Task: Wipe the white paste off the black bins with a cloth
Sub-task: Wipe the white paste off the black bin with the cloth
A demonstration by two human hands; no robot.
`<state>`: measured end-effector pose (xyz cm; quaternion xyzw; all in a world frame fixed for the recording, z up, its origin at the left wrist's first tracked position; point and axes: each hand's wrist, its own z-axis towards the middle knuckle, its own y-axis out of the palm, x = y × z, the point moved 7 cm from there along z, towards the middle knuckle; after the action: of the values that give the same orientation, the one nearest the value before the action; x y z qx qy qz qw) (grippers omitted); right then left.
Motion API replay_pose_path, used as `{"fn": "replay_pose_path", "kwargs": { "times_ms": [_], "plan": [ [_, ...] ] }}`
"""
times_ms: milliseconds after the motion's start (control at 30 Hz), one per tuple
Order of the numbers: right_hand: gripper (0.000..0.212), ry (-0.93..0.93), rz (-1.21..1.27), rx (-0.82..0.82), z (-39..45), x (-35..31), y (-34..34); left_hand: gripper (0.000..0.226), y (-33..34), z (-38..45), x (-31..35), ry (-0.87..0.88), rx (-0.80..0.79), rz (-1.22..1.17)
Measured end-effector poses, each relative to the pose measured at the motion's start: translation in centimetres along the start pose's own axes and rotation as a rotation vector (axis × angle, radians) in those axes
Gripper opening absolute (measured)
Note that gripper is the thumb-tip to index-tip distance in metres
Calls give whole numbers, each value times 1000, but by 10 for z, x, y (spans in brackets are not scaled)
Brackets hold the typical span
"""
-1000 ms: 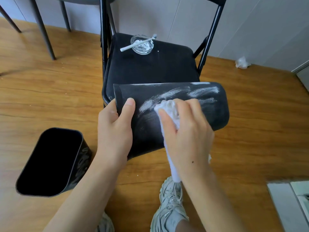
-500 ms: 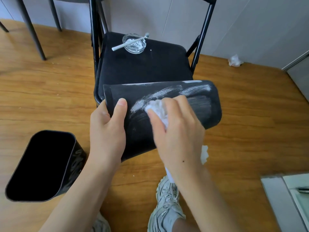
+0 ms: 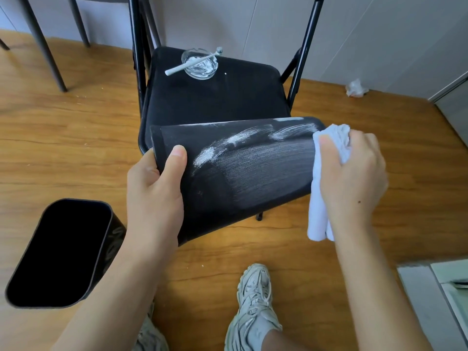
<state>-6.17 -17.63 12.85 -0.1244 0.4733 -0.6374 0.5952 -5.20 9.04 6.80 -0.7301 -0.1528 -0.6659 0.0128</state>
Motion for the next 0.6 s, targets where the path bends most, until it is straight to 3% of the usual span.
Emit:
{"fn": "replay_pose_path", "kwargs": {
  "times_ms": [133, 267, 400, 600],
  "plan": [
    [36, -25, -9, 10, -5, -12, 1, 25, 3, 1, -2, -41, -21, -24],
    [28, -243, 107, 14, -44, -71, 0, 25, 3, 2, -2, -41, -15, -25],
    [25, -414, 236, -116, -97, -139, 14, 28, 1, 1, 1, -37, -23, -45],
    [30, -438, 239, -107, -83, -122, 15, 25, 1, 1, -2, -71, -59, -85]
  ]
}}
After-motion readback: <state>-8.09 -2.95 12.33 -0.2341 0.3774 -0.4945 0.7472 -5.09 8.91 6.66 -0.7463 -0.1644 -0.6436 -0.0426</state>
